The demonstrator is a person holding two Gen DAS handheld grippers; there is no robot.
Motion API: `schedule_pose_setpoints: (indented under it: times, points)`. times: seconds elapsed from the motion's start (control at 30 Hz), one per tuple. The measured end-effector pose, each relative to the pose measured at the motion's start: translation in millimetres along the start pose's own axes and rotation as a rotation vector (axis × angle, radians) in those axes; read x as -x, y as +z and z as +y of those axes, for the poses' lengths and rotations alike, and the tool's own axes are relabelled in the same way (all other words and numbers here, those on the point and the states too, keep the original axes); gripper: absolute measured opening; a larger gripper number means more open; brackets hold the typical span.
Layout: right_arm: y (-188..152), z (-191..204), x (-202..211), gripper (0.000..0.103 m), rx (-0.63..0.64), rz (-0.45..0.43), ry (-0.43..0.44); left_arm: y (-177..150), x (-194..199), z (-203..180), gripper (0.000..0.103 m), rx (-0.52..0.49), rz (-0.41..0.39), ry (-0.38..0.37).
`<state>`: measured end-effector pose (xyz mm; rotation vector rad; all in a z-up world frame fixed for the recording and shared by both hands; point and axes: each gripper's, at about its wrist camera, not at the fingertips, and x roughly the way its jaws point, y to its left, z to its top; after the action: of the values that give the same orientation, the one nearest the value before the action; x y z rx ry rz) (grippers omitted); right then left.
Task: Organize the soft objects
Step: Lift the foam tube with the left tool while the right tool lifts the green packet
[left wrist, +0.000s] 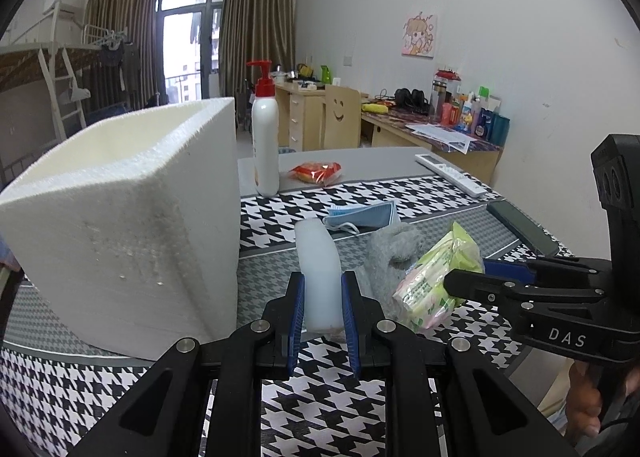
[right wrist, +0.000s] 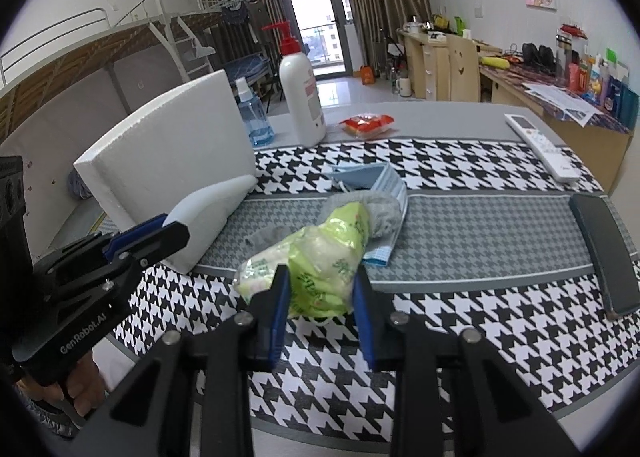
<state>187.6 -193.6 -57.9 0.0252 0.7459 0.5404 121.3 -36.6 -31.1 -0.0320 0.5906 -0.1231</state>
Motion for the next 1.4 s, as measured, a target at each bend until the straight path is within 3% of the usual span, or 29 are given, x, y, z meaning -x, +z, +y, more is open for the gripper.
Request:
schedule_pose_setpoints:
  times: [0.77, 1.4]
  points:
    - [19, 16, 28, 0.035, 0.034, -0.101, -0.004, 16, 39, 3, 0.020, -0.046, -0.113, 0.024]
    - [32, 18, 41, 0.035, 0.038, -0.159, -0.009, 29, 50, 5, 0.020, -0.075, -0.169, 0.030]
